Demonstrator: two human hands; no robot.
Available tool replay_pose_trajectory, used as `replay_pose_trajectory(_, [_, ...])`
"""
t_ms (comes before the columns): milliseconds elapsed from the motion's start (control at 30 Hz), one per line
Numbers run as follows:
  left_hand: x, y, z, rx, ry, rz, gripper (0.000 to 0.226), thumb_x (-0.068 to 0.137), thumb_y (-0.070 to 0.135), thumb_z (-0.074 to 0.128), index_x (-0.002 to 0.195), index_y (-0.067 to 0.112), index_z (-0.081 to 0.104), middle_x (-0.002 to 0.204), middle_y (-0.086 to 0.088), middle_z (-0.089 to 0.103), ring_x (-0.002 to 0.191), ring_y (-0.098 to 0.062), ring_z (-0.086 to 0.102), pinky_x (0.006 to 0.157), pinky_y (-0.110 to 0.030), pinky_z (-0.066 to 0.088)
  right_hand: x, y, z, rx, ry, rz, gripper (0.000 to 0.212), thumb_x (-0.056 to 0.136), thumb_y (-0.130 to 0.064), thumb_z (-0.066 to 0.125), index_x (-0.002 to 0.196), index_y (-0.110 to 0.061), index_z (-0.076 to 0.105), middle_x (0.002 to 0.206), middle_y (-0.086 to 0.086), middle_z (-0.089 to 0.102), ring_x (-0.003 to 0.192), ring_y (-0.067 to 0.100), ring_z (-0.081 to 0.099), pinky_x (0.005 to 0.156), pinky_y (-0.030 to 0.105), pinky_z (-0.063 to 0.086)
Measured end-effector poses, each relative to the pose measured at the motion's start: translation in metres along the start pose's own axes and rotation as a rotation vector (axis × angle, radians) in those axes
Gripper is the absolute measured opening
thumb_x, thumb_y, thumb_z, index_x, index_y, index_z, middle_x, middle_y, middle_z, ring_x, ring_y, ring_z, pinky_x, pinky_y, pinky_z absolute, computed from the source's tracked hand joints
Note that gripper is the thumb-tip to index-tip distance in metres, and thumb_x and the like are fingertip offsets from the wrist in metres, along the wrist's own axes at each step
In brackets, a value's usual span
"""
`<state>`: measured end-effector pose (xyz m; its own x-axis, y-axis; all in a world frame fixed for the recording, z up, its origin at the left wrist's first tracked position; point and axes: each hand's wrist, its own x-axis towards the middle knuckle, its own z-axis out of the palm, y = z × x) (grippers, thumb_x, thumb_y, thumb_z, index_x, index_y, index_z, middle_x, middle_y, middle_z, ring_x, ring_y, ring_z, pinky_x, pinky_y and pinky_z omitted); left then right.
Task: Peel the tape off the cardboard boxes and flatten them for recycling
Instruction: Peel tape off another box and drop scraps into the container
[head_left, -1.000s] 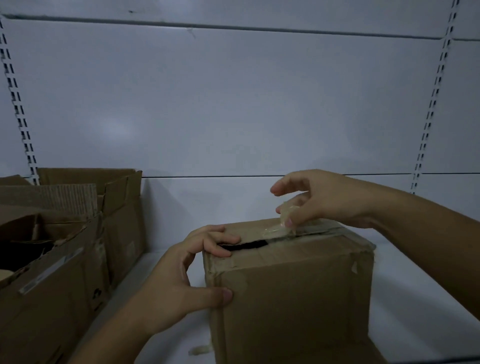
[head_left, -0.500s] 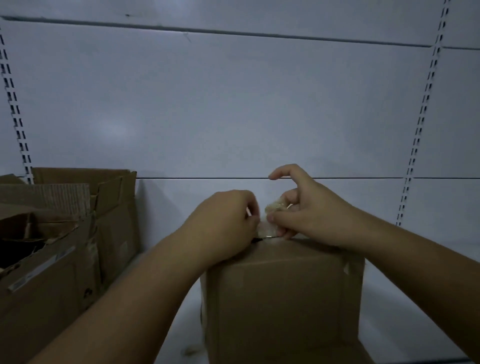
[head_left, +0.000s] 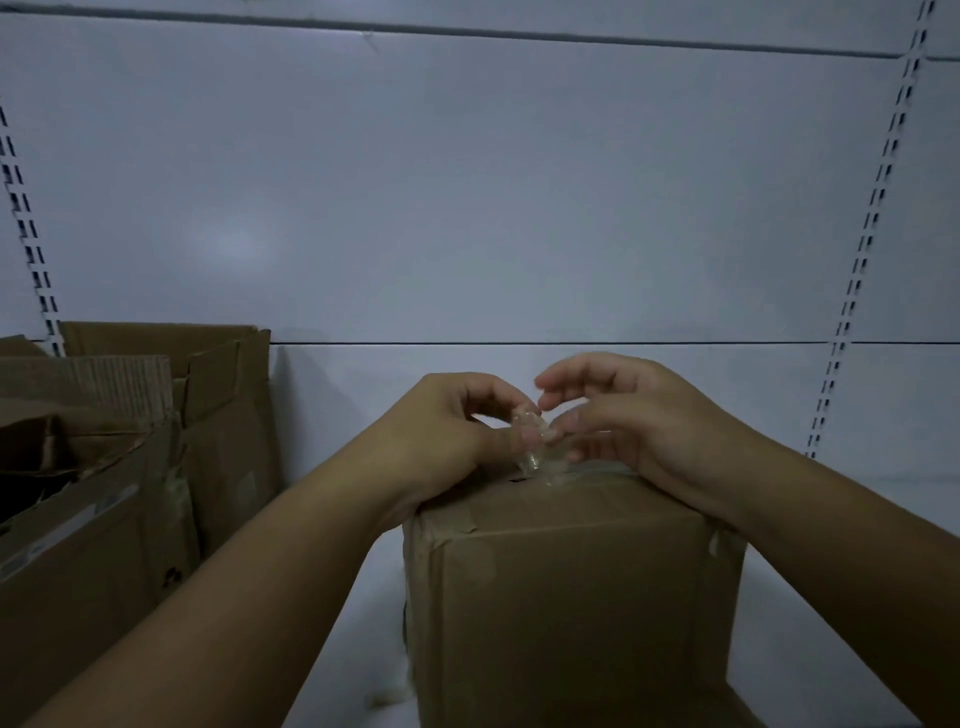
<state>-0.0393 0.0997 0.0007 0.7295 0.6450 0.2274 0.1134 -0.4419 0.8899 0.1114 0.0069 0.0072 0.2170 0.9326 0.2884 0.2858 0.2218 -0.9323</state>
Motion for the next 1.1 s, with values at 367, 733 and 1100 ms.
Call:
replay_pose_trajectory(367, [0.001, -0.008, -0.002, -0.072, 0.019, 0.062, 0.034, 0.077, -0.009, 0.068, 0.097, 0.018, 0.064, 0.100, -0.003, 0.068, 0.087, -0.019, 0.068, 0.080, -0.033, 0.057, 0.003, 0.001, 0.008, -0.455, 0.013, 0.017, 0.005, 0.081, -0.022, 0.072, 0.083, -0.019, 0.069, 0.062, -0.005, 0.069, 0.056, 0.000, 0.060, 0.057, 0.013, 0.044])
replay_pose_trajectory(733, [-0.004, 0.004, 0.006, 0.532, -0.357, -0.066, 0.103, 0.058, 0.079, 0.062, 0.144, 0.032, 0.031, 0.139, 0.014, 0.045, 0.118, -0.004, 0.049, 0.103, -0.024, 0.037, -0.001, -0.013, -0.013, -0.175, 0.123, 0.120, 0.012, 0.089, 0.002, 0.052, 0.087, -0.008, 0.059, 0.073, 0.011, 0.059, 0.060, 0.015, 0.058, 0.061, 0.028, 0.054])
replay_pose_trajectory(1100, [0.005, 0.010, -0.003, 0.690, -0.520, -0.056, 0.103, 0.048, 0.081, 0.061, 0.140, 0.055, 0.022, 0.140, 0.027, 0.035, 0.122, 0.002, 0.042, 0.108, -0.028, 0.037, -0.015, -0.008, -0.061, 0.118, 0.131, 0.108, 0.015, 0.090, 0.006, 0.050, 0.092, -0.008, 0.055, 0.080, 0.020, 0.064, 0.071, 0.025, 0.066, 0.064, 0.032, 0.058])
